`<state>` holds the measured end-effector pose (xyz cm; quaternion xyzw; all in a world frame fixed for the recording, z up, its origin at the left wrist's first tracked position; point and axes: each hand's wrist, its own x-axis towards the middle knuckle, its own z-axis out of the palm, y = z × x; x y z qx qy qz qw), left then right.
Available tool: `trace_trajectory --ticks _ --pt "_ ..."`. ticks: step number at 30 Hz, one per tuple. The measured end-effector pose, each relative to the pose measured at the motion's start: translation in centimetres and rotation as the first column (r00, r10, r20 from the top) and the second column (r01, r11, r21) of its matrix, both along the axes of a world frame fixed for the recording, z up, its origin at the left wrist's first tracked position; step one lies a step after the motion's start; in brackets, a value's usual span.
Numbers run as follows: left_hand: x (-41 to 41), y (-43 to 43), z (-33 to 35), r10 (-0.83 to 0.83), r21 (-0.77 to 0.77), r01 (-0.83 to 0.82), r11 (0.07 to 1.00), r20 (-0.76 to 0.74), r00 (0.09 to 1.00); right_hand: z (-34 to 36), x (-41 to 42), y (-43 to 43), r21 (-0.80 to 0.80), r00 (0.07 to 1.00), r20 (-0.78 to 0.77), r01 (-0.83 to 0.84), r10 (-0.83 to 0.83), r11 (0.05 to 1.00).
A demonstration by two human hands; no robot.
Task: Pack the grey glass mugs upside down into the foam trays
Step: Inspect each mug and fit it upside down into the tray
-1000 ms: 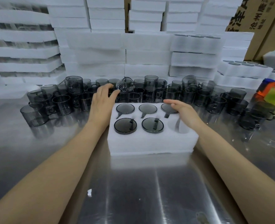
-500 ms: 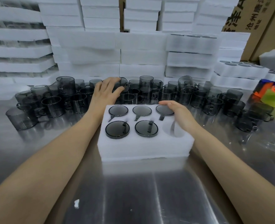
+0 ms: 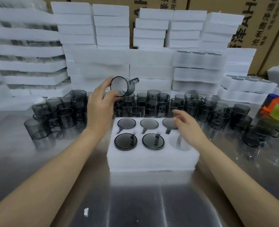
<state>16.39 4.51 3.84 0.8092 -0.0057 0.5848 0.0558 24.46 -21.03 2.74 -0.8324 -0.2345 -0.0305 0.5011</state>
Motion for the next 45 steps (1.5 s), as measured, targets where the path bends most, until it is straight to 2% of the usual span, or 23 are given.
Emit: trace_trajectory --ticks 2,4,6,8,10,12,17,18,20,22,23,27,31,33,36,40,42,45 --pt "-1.6 -1.3 1.3 -0.153 -0.157 0.143 0.977 -0.053 0.987 0.8 -0.9 -0.5 -0.009 0.967 0.247 0.069 -0.064 0.998" --pt "-3.8 -3.1 2.1 -0.281 -0.246 0.267 0.932 -0.024 0.959 1.6 -2.1 -0.6 0.035 0.897 0.441 0.013 -0.027 0.999" --pt "-5.7 -4.6 2.0 -0.319 -0.228 0.307 0.924 -0.015 0.948 2.2 -3.5 -0.1 0.073 0.838 0.541 -0.123 0.064 0.990" --pt "-7.3 -6.0 1.6 -0.351 -0.163 0.330 0.930 -0.123 0.928 2.2 -4.9 0.6 0.036 0.774 0.608 -0.248 0.175 0.968" --pt "-7.8 -6.9 1.3 -0.256 -0.012 0.259 0.966 -0.220 0.941 2.0 -5.6 1.0 -0.048 0.720 0.641 -0.311 0.268 0.949" --pt "-7.6 -7.2 0.7 -0.196 0.127 0.227 0.966 -0.217 0.956 2.0 -5.5 0.9 -0.071 0.738 0.608 -0.316 0.292 0.946" --pt "-7.2 -7.5 -0.1 -0.389 0.108 0.412 0.905 -0.186 0.902 2.0 -5.3 0.9 -0.094 0.793 0.515 -0.325 0.326 0.941" --pt "-7.0 -7.5 -0.2 -0.449 0.057 0.465 0.884 -0.180 0.875 1.9 -5.3 0.9 -0.091 0.794 0.510 -0.333 0.331 0.938" --pt "-7.0 -7.4 0.0 -0.568 -0.164 0.544 0.823 -0.213 0.795 1.9 -5.4 1.0 -0.083 0.792 0.512 -0.340 0.333 0.937" --pt "-7.1 -7.3 0.3 -0.667 -0.412 0.544 0.731 -0.264 0.697 1.9 -5.5 0.9 -0.099 0.787 0.519 -0.333 0.334 0.938" --pt "-7.1 -7.2 0.3 -0.690 -0.474 0.525 0.707 -0.296 0.660 2.0 -5.6 0.9 -0.115 0.781 0.524 -0.329 0.339 0.937" --pt "-6.9 -6.8 0.2 -0.701 -0.523 0.481 0.704 -0.399 0.592 2.3 -6.1 0.7 -0.154 0.739 0.560 -0.350 0.374 0.924" --pt "-6.9 -6.7 0.2 -0.833 -0.724 0.466 0.509 -0.278 0.479 2.4 -6.3 0.6 -0.198 0.721 0.552 -0.376 0.420 0.905" --pt "-6.9 -6.6 0.2 -0.830 -0.757 0.436 0.487 -0.245 0.502 2.3 -6.3 0.6 -0.185 0.722 0.546 -0.389 0.424 0.902" --pt "-7.0 -6.9 -0.1 -0.750 -0.697 0.424 0.579 -0.250 0.613 2.7 -5.8 0.3 -0.057 0.787 0.488 -0.404 0.378 0.913" --pt "-6.8 -6.9 -0.5 -0.609 -0.629 0.408 0.662 -0.133 0.782 3.6 -4.3 -1.4 0.206 0.910 0.199 -0.403 0.365 0.892" --pt "-6.7 -6.8 -0.7 -0.569 -0.663 0.353 0.660 -0.134 0.811 4.2 -3.6 -3.0 0.164 0.900 0.126 -0.433 0.416 0.886" --pt "-6.5 -6.8 -1.0 -0.551 -0.697 0.294 0.654 -0.172 0.817 5.0 -2.9 -5.0 -0.075 0.858 0.020 -0.511 0.513 0.856"
